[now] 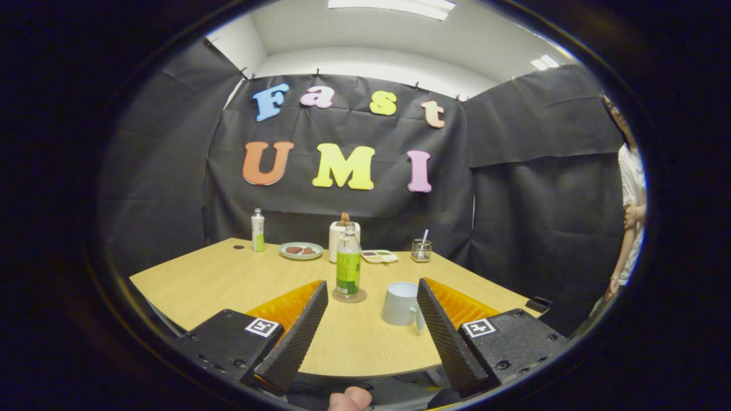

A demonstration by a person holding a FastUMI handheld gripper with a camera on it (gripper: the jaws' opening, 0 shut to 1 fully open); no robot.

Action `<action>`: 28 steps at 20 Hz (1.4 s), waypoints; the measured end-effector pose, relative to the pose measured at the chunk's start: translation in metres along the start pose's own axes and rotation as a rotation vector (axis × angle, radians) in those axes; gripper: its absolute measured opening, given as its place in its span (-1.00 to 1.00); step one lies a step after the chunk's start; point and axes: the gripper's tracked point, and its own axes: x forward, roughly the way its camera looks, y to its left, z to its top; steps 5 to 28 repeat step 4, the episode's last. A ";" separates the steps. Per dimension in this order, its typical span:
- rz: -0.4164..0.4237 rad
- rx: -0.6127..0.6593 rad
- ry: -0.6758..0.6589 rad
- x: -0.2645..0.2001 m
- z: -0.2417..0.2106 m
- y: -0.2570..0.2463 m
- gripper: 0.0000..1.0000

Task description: Take the bottle from table, then pour the juice into the cup, finally place the bottle on the coaster

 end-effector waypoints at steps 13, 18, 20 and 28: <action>-0.001 -0.012 0.001 0.000 0.001 0.001 1.00; -0.001 -0.012 0.001 0.000 0.001 0.001 1.00; -0.001 -0.012 0.001 0.000 0.001 0.001 1.00; -0.001 -0.012 0.001 0.000 0.001 0.001 1.00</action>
